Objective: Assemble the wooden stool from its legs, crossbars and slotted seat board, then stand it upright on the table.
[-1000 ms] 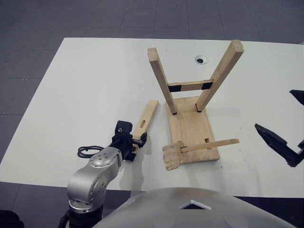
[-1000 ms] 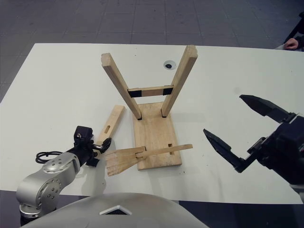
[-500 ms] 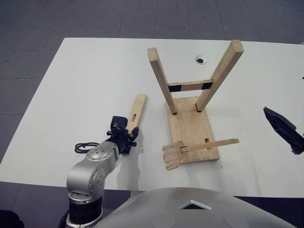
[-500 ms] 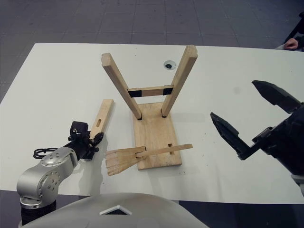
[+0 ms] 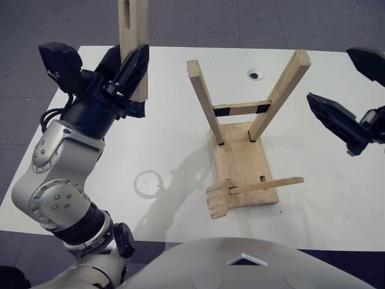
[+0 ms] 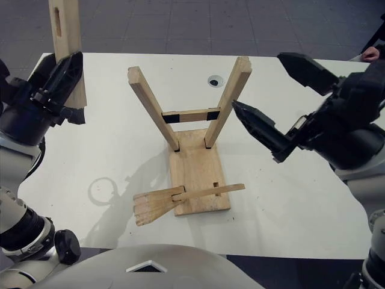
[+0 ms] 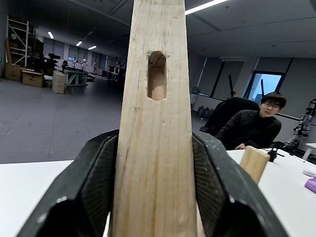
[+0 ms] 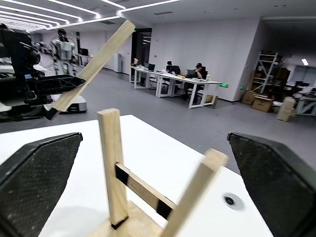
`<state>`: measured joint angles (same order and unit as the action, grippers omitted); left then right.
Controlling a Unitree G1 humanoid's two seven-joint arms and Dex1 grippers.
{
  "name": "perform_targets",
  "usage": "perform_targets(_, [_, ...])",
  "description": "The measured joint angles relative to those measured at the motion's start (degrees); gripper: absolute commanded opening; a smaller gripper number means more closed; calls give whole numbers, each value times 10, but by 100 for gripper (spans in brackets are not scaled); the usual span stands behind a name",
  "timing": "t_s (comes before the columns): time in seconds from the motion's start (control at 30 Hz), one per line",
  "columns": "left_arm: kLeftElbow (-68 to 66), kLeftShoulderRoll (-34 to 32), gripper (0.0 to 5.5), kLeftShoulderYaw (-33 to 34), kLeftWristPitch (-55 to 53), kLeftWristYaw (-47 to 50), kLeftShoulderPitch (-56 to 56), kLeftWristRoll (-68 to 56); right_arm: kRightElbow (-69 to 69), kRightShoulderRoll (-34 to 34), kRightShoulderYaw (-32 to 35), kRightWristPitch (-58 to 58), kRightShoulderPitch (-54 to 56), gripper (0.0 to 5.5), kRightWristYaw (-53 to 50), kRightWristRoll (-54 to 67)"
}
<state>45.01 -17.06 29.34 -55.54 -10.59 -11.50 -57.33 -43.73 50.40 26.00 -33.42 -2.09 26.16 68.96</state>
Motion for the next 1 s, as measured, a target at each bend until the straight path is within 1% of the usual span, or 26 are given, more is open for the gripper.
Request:
perform_targets(0.13, [3,-24,207,-10,11,4,-4,-120,0,-6,-83,-18,75,550,-4,36])
perform_targets(0.23, [1,-48,207,-30,25,-10,-3,-175,9,-18,-137,-31,131,550,11,67])
perform_targets(0.37, [-9,-84,207,-65,47,-77,-1,-232,53,-33,-197,-55,214,550,61,78])
perform_targets(0.53, [-21,-115,207,-99,73,-154,7,-224,109,-56,-235,-78,294,550,84,66])
perform_targets(0.7, [-24,-129,207,-154,101,-234,37,-168,138,-82,-253,-94,337,550,105,55])
perform_targets(0.93, [-37,-131,207,-207,137,-274,61,-92,152,-107,-267,-111,373,550,127,44])
perform_targets(1.0, [-38,-131,207,-211,147,-278,67,-83,155,-112,-271,-118,375,550,134,41])
